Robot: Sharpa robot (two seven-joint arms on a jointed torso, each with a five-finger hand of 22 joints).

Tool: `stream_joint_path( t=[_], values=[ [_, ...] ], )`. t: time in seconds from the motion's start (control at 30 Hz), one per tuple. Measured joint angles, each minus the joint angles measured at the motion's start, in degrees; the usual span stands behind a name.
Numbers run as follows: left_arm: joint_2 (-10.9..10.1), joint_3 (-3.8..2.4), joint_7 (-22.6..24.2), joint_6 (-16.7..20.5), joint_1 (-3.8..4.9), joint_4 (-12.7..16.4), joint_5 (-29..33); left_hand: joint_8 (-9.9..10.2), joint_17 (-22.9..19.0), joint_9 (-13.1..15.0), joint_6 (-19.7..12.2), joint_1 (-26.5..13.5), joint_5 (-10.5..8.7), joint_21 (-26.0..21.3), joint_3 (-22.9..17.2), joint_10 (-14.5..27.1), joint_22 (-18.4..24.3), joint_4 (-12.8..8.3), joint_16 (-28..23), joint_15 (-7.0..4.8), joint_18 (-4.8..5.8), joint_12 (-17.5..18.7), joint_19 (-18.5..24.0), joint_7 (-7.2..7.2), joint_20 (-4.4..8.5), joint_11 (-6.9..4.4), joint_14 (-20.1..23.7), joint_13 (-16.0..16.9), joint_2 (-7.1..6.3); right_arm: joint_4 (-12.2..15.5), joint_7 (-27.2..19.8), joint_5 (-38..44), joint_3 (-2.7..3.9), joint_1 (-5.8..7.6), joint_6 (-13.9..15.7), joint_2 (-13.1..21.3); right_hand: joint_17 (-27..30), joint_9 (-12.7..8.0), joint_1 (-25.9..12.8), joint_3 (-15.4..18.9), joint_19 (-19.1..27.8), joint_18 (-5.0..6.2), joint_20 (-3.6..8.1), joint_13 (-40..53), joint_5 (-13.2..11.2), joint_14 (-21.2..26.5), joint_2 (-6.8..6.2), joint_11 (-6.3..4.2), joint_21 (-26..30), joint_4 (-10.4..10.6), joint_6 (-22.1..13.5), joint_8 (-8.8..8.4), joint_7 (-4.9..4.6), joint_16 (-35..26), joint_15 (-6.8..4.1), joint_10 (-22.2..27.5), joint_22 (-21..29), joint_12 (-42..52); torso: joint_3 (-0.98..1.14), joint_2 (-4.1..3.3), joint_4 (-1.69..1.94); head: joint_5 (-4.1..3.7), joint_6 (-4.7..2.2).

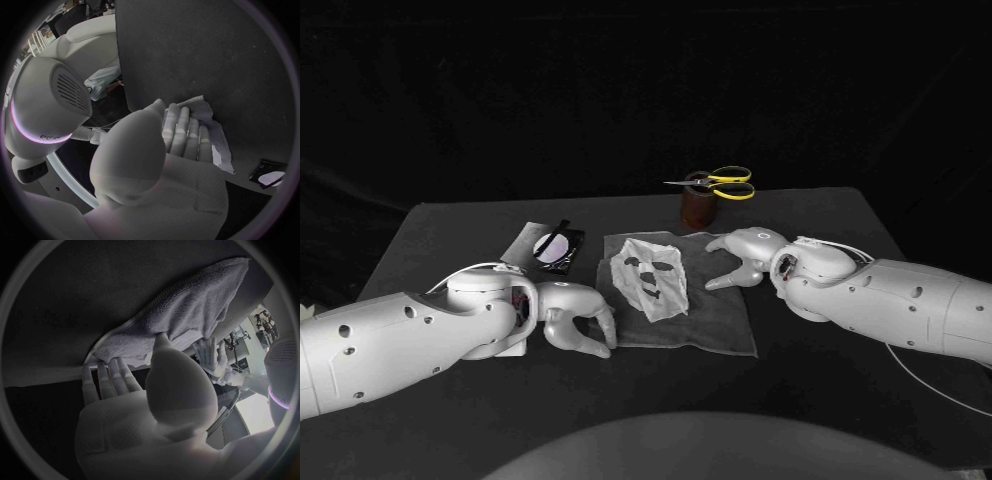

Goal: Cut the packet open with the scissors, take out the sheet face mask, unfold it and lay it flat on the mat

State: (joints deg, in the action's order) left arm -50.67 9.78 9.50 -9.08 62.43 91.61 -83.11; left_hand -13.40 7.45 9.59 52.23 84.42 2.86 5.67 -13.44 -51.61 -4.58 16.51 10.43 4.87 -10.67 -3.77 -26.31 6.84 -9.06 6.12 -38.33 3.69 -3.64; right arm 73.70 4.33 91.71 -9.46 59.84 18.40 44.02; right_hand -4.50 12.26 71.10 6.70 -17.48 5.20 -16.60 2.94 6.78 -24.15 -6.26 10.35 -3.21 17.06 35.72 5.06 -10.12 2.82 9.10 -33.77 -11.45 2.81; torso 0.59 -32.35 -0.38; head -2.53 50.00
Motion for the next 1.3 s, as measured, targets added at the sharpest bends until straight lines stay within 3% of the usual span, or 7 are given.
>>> stream_joint_path(
  t=[0.5, 0.7, 0.8, 0.9, 1.07, 1.13, 1.3],
  values=[
    [-0.6, -1.53, -1.1, -6.5, 0.08, 0.3, 4.1, 0.3, 0.9, 0.0, -0.2, 0.0, 0.00, 0.0, 0.5, 0.4, 3.2, -0.1, 0.4, -0.18, -0.01, 0.0, -0.6, -0.62, 0.80, -0.41, -1.1, 0.0, -0.01, -0.1, 0.5, 0.0, -0.05, -0.05, 0.4, -0.1, 0.3, -0.6, -0.4, 0.4, 0.0, -0.01, 0.00, -0.1, 0.0, 0.6, -1.31, 0.20, 0.0, 0.1, -0.6, -0.28, 0.05, -0.2, 0.21, 1.0, 0.0, 0.0, 0.07, 0.01, -0.04, -0.08, 0.00],
    [-1.0, -1.63, -1.3, -7.0, 0.02, 0.7, 4.9, 0.6, 0.2, 0.0, -0.4, 0.0, 0.00, 0.0, 2.4, 4.1, 3.2, -0.1, -1.0, 2.42, -0.01, 0.3, -0.6, -0.83, 0.80, -1.10, 1.1, -0.2, -1.14, -0.1, 0.6, 0.0, -0.05, -0.05, 0.5, -0.1, 0.3, -0.6, -0.4, 0.6, 0.0, -0.01, 0.00, -0.1, 0.0, 0.6, -1.69, 0.20, 0.0, 0.2, -0.6, -0.28, 0.05, -0.2, 0.21, 1.0, 0.0, 0.0, 0.04, 0.01, -0.05, -0.11, 0.00],
    [-1.3, -1.52, -1.2, -6.8, -0.03, 0.9, 5.0, 1.0, -0.1, -0.1, -0.4, 0.2, 0.00, 0.0, 4.4, 7.8, 3.2, -0.1, -1.8, 3.48, 0.54, 0.3, 0.2, -0.83, 1.60, -0.34, 2.2, -0.3, -2.51, -0.1, 0.6, -0.1, -0.05, -0.05, 0.6, -0.1, 0.3, -0.6, -0.3, 0.6, 0.0, -0.01, 0.00, -0.1, 0.0, 0.6, -1.78, 0.41, 0.0, 0.2, -0.6, -0.28, 0.05, -0.2, 0.21, 1.2, 0.0, 0.0, 0.01, 0.00, -0.05, -0.13, 0.00],
    [-1.4, -1.18, -0.7, -5.7, -0.07, 0.9, 5.0, 1.1, -0.5, -0.1, -0.6, 0.6, 0.00, 0.0, 5.6, 9.7, 3.2, -0.2, -2.5, 3.50, 1.81, 0.3, 0.2, -0.62, 1.60, 0.49, 2.2, -0.4, -3.05, -0.1, 0.6, -0.2, -0.06, -0.05, 0.8, 0.0, 0.3, -0.6, 0.1, 0.6, 0.0, -0.01, 0.00, -0.1, 0.0, 0.5, -1.48, 0.30, 0.0, 0.2, 0.0, -0.28, 0.09, -0.2, 0.37, 1.1, 0.0, 0.0, 0.01, 0.00, -0.04, -0.18, 0.00],
    [-1.8, 0.57, 2.2, -0.8, -0.20, 0.6, 4.7, 1.1, -0.6, -0.1, -0.2, 2.5, 0.00, -0.4, 8.1, 9.5, 2.8, -0.3, -3.2, 4.40, 2.38, 0.3, 3.0, 0.21, -1.20, 0.32, 1.4, -0.3, -4.04, -0.2, -0.6, -1.4, -0.13, -0.13, 2.7, 0.1, 0.2, -0.3, 3.7, -1.8, -1.6, 0.08, 0.13, 0.2, 0.0, -2.7, 1.32, 0.75, -0.9, -0.2, 4.1, 0.58, -0.42, 0.0, 1.09, -3.6, -0.7, 0.2, -0.01, -0.01, -0.05, -0.26, 0.00],
    [-1.8, 1.41, 3.6, 1.6, -0.20, 0.5, 4.6, 1.1, -0.7, -0.1, 0.0, 3.6, 0.00, -1.2, 8.8, 9.2, -4.9, -0.4, -3.2, 5.03, 3.15, 0.3, 3.8, 0.42, -2.02, 0.22, 0.8, -0.3, -4.13, -0.2, -1.6, -2.5, -0.14, -0.14, 3.9, 0.2, 0.1, -0.1, 5.6, -2.8, -1.7, 0.67, 0.13, 0.3, -0.3, -4.0, 2.51, 1.17, -1.1, -0.4, 6.0, 0.91, -0.74, 0.2, 1.71, -5.8, -0.7, 0.4, -0.03, -0.03, -0.05, -0.27, 0.00],
    [-2.0, 2.71, 6.8, 7.0, -0.70, 0.1, 4.3, 1.1, -0.6, 0.0, 0.3, 5.6, 0.00, -1.3, 9.9, 5.1, -6.0, -0.1, -2.4, 6.34, 4.17, 0.1, 3.4, 0.50, -3.21, 0.59, -0.5, 0.0, -4.11, 0.0, -6.5, -7.3, -0.15, -0.15, 7.6, 0.6, -0.5, 0.2, 9.9, -3.5, -1.9, 1.01, 0.01, 0.6, -0.9, -10.2, 4.11, 2.33, -1.1, -1.0, 10.5, 1.98, -1.44, 1.2, 3.06, -12.2, -0.2, 0.8, -0.06, -0.03, -0.09, -0.42, 0.00]
  ],
)
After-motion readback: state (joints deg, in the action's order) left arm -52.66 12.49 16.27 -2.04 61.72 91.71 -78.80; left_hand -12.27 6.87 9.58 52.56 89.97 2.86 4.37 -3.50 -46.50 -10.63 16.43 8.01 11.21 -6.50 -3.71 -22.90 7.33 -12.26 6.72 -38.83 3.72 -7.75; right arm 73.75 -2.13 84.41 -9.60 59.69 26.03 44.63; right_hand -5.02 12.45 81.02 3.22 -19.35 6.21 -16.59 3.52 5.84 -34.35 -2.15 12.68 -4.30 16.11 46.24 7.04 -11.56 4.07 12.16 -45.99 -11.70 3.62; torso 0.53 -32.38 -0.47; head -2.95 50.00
